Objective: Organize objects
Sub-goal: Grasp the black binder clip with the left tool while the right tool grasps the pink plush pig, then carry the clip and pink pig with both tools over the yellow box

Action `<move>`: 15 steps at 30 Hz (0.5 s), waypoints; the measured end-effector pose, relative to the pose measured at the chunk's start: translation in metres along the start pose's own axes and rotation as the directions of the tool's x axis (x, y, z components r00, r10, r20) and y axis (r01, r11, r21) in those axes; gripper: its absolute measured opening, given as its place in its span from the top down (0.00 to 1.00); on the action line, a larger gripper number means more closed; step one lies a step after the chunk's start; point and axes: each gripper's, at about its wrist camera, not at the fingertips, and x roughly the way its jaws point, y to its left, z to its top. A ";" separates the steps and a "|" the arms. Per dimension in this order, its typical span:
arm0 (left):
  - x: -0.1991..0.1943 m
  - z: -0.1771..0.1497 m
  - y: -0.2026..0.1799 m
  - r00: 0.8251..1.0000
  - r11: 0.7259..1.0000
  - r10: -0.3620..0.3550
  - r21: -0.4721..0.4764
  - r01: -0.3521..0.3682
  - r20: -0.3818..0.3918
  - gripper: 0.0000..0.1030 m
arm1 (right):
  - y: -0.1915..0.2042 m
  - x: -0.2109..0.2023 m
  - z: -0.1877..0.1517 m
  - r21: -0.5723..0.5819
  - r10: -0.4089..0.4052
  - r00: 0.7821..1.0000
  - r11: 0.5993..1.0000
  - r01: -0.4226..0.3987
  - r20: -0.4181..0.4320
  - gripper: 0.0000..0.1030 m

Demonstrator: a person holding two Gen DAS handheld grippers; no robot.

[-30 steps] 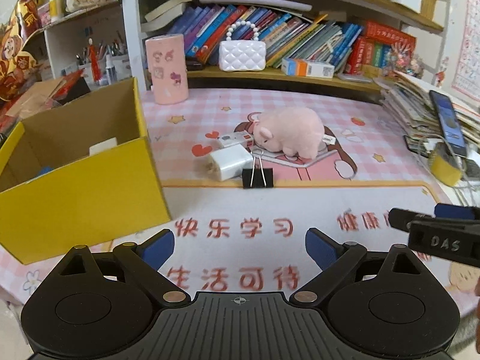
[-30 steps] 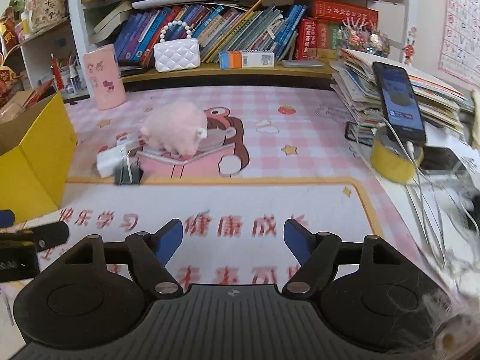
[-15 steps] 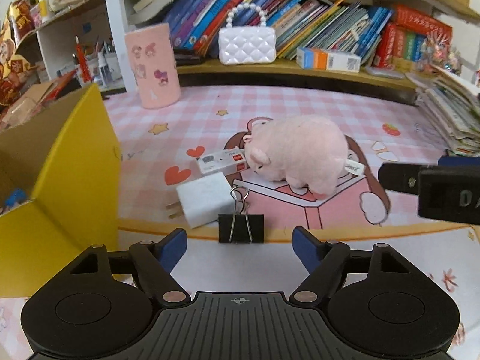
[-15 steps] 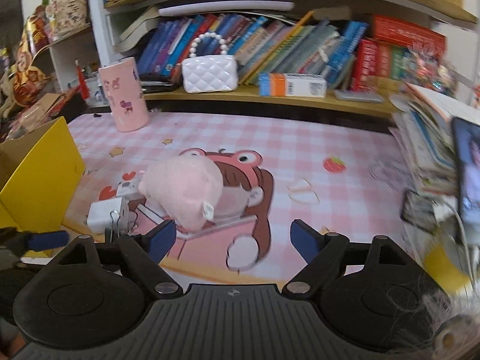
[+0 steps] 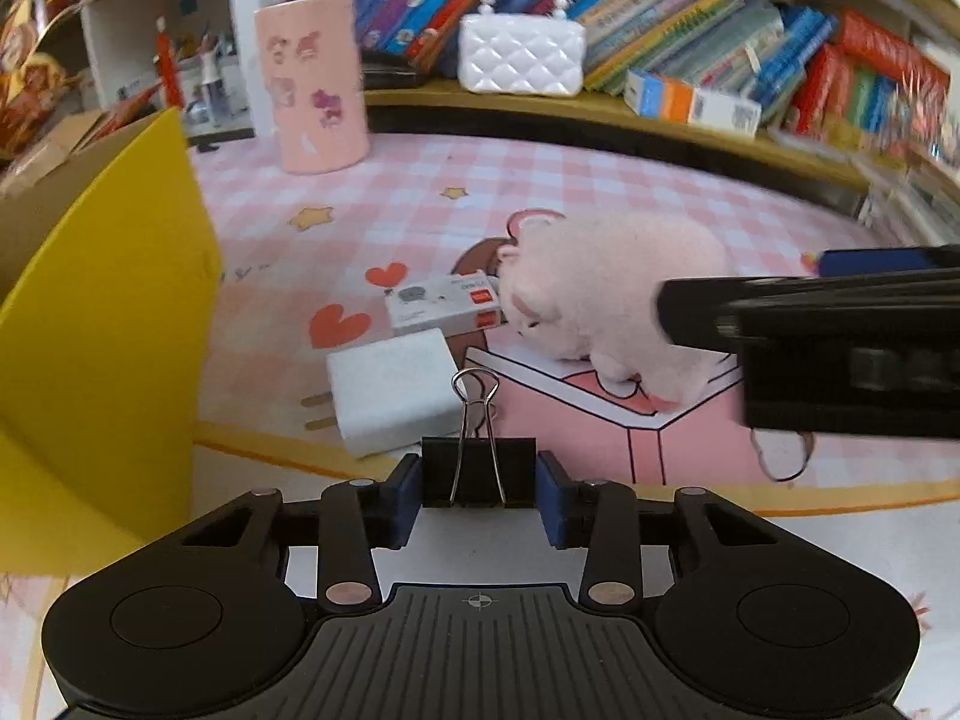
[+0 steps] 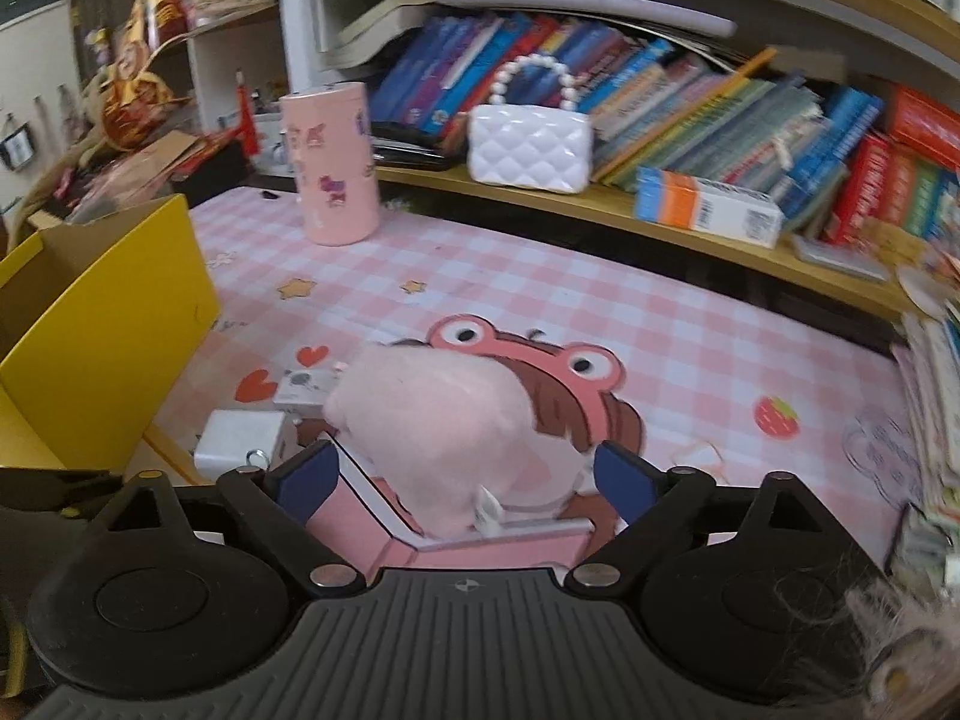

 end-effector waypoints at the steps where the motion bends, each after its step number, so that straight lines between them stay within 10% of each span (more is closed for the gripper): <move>1: -0.005 -0.001 0.003 1.000 1.000 -0.004 -0.011 0.004 0.004 0.63 | 0.002 0.004 0.002 -0.014 0.010 1.000 1.000 -0.010 0.004 0.07; 11: -0.078 -0.018 0.036 0.998 0.988 -0.029 -0.149 0.036 0.052 0.63 | 0.027 0.066 0.009 -0.268 0.012 0.999 0.963 -0.024 -0.045 0.05; 15: -0.090 -0.021 0.048 0.998 0.980 -0.032 -0.197 0.042 0.055 0.63 | 0.024 0.065 0.007 -0.255 -0.014 1.000 0.967 0.006 -0.028 0.27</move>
